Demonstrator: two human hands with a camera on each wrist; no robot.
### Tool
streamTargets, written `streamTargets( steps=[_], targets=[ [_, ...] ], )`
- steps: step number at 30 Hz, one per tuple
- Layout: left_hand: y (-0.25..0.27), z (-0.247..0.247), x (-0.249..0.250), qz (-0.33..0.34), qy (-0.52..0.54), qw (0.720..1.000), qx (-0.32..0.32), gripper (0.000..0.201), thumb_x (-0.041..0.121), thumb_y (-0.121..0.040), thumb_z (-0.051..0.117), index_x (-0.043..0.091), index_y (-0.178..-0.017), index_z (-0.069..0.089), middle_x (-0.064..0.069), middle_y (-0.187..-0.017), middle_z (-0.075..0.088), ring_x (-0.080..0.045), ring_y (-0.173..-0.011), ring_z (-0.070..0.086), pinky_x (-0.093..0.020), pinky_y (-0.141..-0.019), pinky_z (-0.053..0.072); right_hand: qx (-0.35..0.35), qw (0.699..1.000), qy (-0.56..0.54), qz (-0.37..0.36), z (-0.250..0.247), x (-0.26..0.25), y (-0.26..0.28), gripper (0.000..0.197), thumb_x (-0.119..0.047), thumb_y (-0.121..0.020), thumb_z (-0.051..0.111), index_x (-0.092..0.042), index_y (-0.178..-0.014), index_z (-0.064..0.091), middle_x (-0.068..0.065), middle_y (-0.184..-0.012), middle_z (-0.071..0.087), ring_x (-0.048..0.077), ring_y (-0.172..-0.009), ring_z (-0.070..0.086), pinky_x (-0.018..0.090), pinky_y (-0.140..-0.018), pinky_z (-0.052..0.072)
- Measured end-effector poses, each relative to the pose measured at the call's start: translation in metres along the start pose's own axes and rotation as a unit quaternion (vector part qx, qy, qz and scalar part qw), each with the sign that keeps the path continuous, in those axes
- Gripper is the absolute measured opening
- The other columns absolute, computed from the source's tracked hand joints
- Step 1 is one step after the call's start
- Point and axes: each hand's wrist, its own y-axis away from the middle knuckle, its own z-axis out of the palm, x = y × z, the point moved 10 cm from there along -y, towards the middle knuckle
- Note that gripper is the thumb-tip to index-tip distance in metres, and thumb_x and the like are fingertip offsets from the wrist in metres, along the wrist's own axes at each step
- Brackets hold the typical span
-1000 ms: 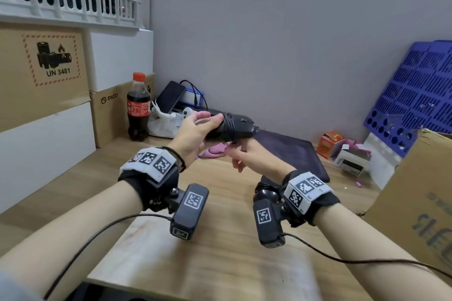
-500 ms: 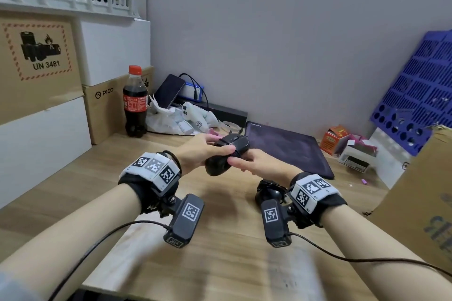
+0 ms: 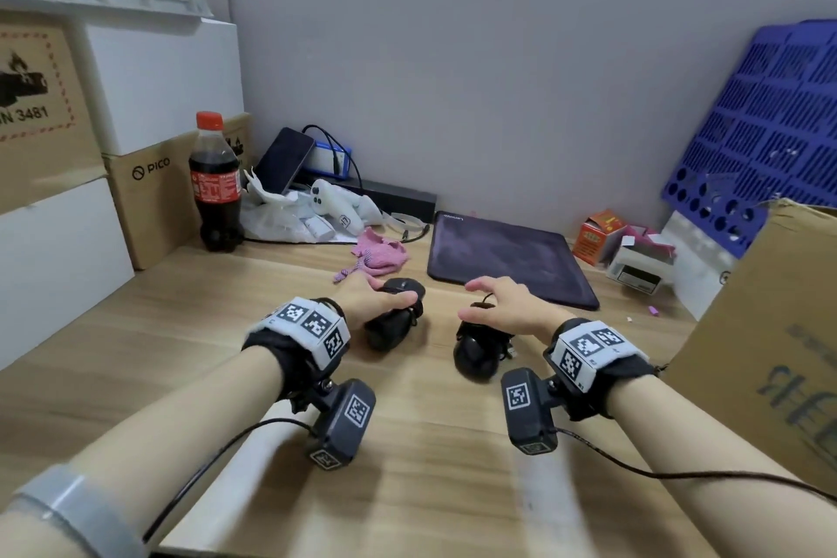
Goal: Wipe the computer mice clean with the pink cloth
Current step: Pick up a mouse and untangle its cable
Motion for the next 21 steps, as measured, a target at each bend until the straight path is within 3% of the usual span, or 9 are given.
streamTargets(
  steps=[2,5,7,9,12,14,16,18,21],
  targets=[
    [-0.001,-0.002,-0.005,-0.009,-0.058,0.998,-0.001,0.031,0.043,-0.072,0.082,0.021,-0.083,0.064,0.003,-0.079,0.065,-0.015,-0.089,0.06,-0.025,-0.084,0.047,-0.018,0.999,-0.02,0.021,0.007,0.008,-0.002,0.061,-0.047,-0.084,0.069,-0.023,-0.136,0.049,0.009,-0.141,0.045,0.027,-0.129,0.045,0.04,-0.106,0.04],
    [-0.003,-0.003,-0.006,-0.003,-0.168,0.986,-0.005,0.057,0.049,-0.072,0.08,0.019,-0.11,0.05,-0.001,-0.105,0.053,-0.018,-0.11,0.05,-0.037,-0.101,0.043,-0.005,0.998,-0.054,0.005,0.006,0.0,-0.002,0.05,-0.036,-0.085,0.071,-0.017,-0.129,0.056,0.007,-0.133,0.054,0.02,-0.119,0.053,0.027,-0.092,0.042],
    [-0.006,-0.002,0.005,0.043,-0.217,0.975,0.003,0.061,0.046,-0.075,0.078,0.02,-0.122,0.049,-0.003,-0.118,0.052,-0.019,-0.116,0.048,-0.037,-0.102,0.041,-0.014,0.998,-0.063,-0.01,0.008,-0.006,-0.004,0.044,-0.033,-0.085,0.072,-0.017,-0.124,0.06,0.006,-0.128,0.058,0.017,-0.113,0.054,0.026,-0.09,0.042],
    [-0.006,0.004,0.023,0.111,-0.249,0.962,-0.014,0.054,0.042,-0.078,0.076,0.025,-0.123,0.052,-0.002,-0.121,0.055,-0.018,-0.118,0.051,-0.035,-0.1,0.04,-0.036,0.996,-0.076,-0.017,0.012,-0.009,-0.008,0.042,-0.034,-0.083,0.074,-0.019,-0.121,0.062,0.004,-0.125,0.059,0.017,-0.112,0.056,0.027,-0.091,0.044],
    [-0.011,0.019,0.038,0.171,-0.265,0.944,-0.091,0.035,0.039,-0.079,0.076,0.032,-0.109,0.058,0.005,-0.103,0.058,-0.017,-0.106,0.057,-0.035,-0.095,0.046,-0.074,0.992,-0.091,-0.041,0.017,-0.014,-0.017,0.042,-0.034,-0.082,0.075,-0.021,-0.121,0.063,0.002,-0.121,0.062,0.018,-0.112,0.058,0.028,-0.096,0.046],
    [-0.015,0.029,0.041,0.191,-0.305,0.92,-0.158,0.033,0.039,-0.078,0.078,0.034,-0.104,0.058,0.008,-0.094,0.055,-0.016,-0.094,0.056,-0.031,-0.084,0.046,-0.097,0.988,-0.107,-0.055,0.021,-0.019,-0.025,0.041,-0.033,-0.083,0.075,-0.022,-0.121,0.063,0.001,-0.12,0.061,0.015,-0.113,0.058,0.028,-0.099,0.045],
    [-0.016,0.036,0.039,0.18,-0.349,0.889,-0.234,0.038,0.039,-0.076,0.08,0.036,-0.106,0.057,0.009,-0.096,0.051,-0.015,-0.093,0.052,-0.026,-0.08,0.042,-0.115,0.983,-0.133,-0.061,0.026,-0.022,-0.035,0.038,-0.032,-0.083,0.075,-0.024,-0.119,0.064,0.001,-0.122,0.06,0.013,-0.114,0.058,0.029,-0.102,0.045],
    [-0.017,0.038,0.033,0.151,-0.373,0.867,-0.294,0.05,0.035,-0.073,0.083,0.036,-0.113,0.054,0.007,-0.106,0.049,-0.015,-0.101,0.051,-0.023,-0.084,0.04,-0.138,0.978,-0.147,-0.057,0.031,-0.023,-0.042,0.037,-0.032,-0.085,0.073,-0.024,-0.119,0.063,0.001,-0.121,0.061,0.012,-0.112,0.058,0.028,-0.101,0.046],
    [-0.019,0.039,0.03,0.13,-0.391,0.847,-0.335,0.064,0.032,-0.069,0.086,0.037,-0.119,0.046,0.002,-0.116,0.048,-0.016,-0.105,0.049,-0.024,-0.086,0.038,-0.171,0.977,-0.11,-0.058,0.031,-0.028,-0.039,0.04,-0.035,-0.087,0.07,-0.024,-0.123,0.059,-0.003,-0.118,0.062,0.012,-0.11,0.057,0.024,-0.098,0.044]
  ],
)
